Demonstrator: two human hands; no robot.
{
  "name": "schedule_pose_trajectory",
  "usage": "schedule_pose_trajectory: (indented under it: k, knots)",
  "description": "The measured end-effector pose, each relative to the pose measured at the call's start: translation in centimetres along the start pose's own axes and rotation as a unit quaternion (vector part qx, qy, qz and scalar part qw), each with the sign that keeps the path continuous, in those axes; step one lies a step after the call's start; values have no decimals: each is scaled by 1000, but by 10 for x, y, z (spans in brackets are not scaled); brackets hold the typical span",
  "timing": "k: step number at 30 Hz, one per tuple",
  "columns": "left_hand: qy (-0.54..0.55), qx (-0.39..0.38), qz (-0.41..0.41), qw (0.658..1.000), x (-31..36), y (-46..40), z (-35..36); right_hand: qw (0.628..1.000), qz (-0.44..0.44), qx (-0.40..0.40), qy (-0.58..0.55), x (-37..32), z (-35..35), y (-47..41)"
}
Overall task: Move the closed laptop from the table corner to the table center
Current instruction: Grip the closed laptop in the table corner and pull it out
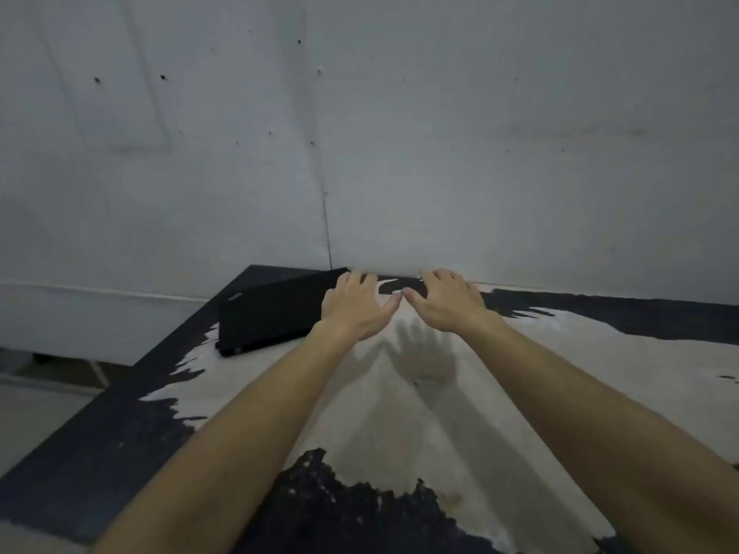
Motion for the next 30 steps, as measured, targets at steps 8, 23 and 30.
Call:
schedule_pose_trajectory:
  k: [8,23,30]
  knots:
    - [6,0,-65,998,-73,-3,-1,999,-24,-29,-4,-39,31,-33]
    - [44,-5,-244,969,-215,-11,4,992,-25,-98,-73,-79,82,-142]
    - [65,-38,-356,931,-266,-5,15,988,14,-118,-100,-75,93,-173]
Point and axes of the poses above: each hand's wrist, its own y-axis away from the middle knuckle, its own z-axis out of the palm, x = y × z, the point moved 10 cm from there along -y, towards the middle knuckle, and after that the axes turned 15 degrees about -x, right-handed, at the moved point
